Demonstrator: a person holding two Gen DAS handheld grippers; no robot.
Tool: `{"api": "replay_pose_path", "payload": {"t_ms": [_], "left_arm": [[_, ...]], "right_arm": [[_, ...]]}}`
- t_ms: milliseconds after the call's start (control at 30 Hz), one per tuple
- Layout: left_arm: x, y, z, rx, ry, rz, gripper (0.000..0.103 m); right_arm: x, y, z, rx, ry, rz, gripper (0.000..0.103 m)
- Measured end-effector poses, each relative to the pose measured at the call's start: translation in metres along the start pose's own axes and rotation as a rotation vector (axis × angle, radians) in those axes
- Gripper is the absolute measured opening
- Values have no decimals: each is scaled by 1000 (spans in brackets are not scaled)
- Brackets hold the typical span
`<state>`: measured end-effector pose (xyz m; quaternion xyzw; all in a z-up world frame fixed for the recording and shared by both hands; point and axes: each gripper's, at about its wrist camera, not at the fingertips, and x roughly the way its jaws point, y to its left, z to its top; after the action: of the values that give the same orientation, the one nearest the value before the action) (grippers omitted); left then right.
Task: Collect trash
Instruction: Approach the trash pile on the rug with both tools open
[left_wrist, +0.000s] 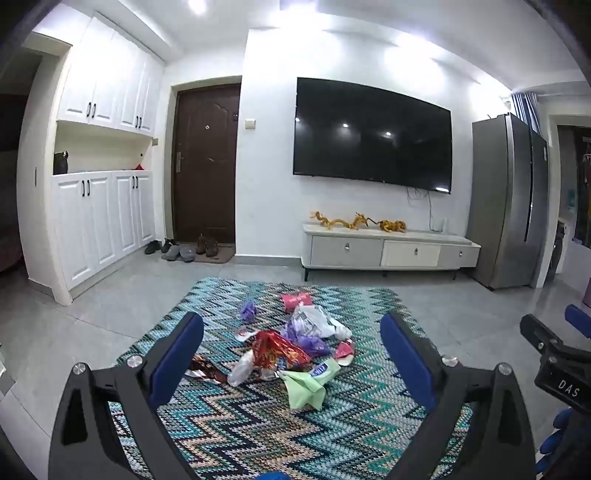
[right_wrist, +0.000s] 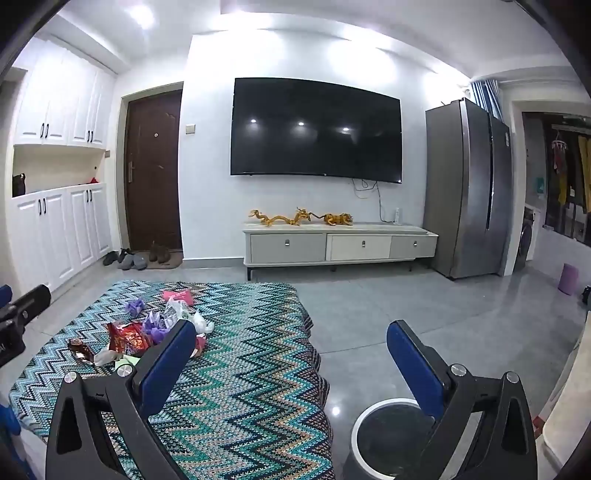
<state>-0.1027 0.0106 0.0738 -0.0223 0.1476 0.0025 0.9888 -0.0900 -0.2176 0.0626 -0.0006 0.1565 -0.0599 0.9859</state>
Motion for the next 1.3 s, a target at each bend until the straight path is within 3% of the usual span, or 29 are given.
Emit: {"api": "replay_pose_path", "payload": {"t_ms": [500, 667, 833, 1000, 1100, 1167, 1300], "left_arm": [[1, 27, 6, 1, -50, 105, 103], [13, 47, 7, -25, -45, 164, 103], [28, 75, 4, -67, -69, 275, 103], [56, 114, 0, -88, 7, 349, 103], [72, 137, -7, -92, 90, 343, 103], [82, 153, -13, -99, 132, 357, 103], [98, 174, -26, -125, 214, 311, 103]], "right_arm": [[-13, -31, 5, 64, -95, -46, 103], [-11, -50, 5, 153, -140, 13, 103], [-6, -60, 1, 168, -198, 62, 103], [19, -67, -3, 216, -111, 123, 103], [46, -57, -11, 146, 6, 103, 103], [56, -48, -14, 97, 10, 101, 103], [81, -27, -20, 45, 65, 113, 103]]}}
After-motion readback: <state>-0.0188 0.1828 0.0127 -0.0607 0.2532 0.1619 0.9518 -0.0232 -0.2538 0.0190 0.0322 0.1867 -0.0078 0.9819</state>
